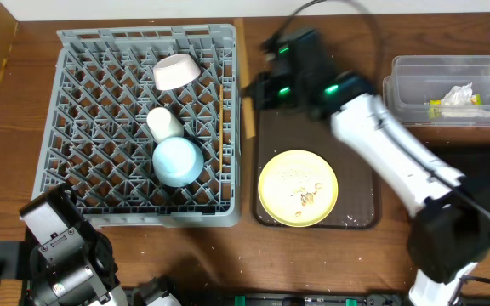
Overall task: Sort waste into correct bins and load items into the dishwasher
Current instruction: 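Carry the second chopstick to the rack and release it, then move the right gripper down to the yellow plate's rim, then grasp the yellow plate's edge with the right gripper and tilt it up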
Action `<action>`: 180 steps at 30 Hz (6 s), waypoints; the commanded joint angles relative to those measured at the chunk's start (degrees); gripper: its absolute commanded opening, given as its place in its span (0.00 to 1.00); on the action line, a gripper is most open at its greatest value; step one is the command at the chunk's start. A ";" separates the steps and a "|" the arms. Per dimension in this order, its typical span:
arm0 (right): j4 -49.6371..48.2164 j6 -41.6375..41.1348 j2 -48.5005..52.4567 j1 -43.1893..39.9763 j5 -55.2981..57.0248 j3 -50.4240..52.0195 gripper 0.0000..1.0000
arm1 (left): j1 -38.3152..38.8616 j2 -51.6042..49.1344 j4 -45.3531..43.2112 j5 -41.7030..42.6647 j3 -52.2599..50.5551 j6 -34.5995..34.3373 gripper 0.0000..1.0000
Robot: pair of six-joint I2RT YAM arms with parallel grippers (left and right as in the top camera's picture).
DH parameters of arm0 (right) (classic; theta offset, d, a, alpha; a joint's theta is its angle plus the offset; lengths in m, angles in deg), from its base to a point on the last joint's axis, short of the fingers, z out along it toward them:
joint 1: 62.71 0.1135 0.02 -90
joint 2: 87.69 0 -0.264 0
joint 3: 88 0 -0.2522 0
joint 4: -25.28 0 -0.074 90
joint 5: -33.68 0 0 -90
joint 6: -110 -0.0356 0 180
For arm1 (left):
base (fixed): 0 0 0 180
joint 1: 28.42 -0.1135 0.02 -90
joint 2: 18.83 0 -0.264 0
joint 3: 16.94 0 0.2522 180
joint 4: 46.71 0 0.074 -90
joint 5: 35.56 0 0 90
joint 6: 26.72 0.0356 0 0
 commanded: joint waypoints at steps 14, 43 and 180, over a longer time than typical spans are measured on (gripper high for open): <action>-1.88 -8.68 5.99 7.67 10.73 -0.90 0.53 | -0.42 0.09 0.24 -0.31 0.90 -0.94 0.94; 41.35 25.35 0.74 -9.73 3.91 1.55 0.51 | -0.42 0.09 0.24 -0.31 0.90 -0.94 0.94; 32.46 12.92 2.78 15.65 42.93 10.14 0.01 | -0.42 0.09 0.26 -0.31 0.90 -0.94 0.94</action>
